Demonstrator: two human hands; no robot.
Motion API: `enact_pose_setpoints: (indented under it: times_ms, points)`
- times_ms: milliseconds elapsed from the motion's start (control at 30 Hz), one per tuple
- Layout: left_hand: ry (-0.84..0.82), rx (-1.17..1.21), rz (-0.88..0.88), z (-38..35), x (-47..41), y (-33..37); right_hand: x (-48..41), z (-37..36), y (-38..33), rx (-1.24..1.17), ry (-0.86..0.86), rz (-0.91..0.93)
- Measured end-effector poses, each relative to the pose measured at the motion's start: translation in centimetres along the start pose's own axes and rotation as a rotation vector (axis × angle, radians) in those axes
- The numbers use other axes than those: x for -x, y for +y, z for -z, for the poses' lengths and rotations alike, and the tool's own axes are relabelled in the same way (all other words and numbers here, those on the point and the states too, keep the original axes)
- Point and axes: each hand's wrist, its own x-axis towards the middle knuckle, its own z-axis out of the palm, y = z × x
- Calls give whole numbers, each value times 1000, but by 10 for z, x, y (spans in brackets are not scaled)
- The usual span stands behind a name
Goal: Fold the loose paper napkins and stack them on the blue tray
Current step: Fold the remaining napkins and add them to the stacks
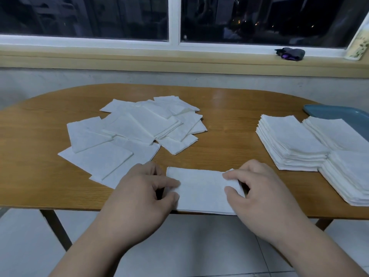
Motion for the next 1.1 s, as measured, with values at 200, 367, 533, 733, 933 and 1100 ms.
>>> enact_pose_setpoints:
  times_ms: [200,367,533,733,933,1100]
  points:
    - [16,-75,-146,2,2,-7,6,1,3,44,53,126]
    - [-52,-137,-168,4,2,-11,11,0,9,100,-9,147]
    - [-75,-176,-169,6,4,-11,13,4,11,135,-54,99]
    - [-71,-216,-153,6,5,-10,17,10,10,225,-171,85]
    - [-40,-270,-174,2,7,-8,9,12,10,200,-193,74]
    - [65,-320,-263,-3,10,-8,4,12,11,162,-217,91]
